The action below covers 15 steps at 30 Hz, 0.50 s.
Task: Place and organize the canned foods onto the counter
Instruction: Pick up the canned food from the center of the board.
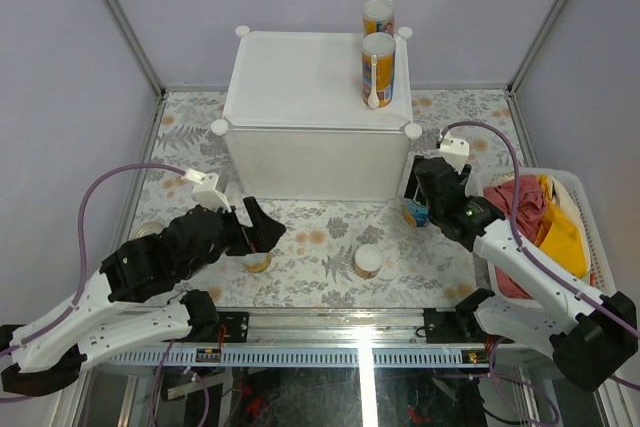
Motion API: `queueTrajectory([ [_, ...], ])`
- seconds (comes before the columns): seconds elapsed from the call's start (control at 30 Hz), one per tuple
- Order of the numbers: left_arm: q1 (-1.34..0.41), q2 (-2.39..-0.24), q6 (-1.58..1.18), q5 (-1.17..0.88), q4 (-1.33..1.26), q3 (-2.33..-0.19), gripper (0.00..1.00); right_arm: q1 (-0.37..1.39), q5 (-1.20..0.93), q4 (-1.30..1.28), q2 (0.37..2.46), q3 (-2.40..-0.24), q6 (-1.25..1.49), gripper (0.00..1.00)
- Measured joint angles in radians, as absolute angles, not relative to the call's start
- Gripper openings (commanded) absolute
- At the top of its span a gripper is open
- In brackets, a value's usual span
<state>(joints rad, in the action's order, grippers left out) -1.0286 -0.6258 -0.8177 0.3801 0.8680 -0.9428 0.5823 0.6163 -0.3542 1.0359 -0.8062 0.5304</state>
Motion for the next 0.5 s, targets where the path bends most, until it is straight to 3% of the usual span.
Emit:
queueTrajectory([
  [0.13,-1.029,-0.624,-0.818,0.381,0.868,-0.943,1.0,0.582,0.61,-0.361,1.026,-0.804,0.515,0.13],
  [0.5,-1.029,-0.624,-0.818,0.381,0.867,-0.943,1.0,0.582,0.587,-0.377,0.95,-0.805,0.454,0.06],
])
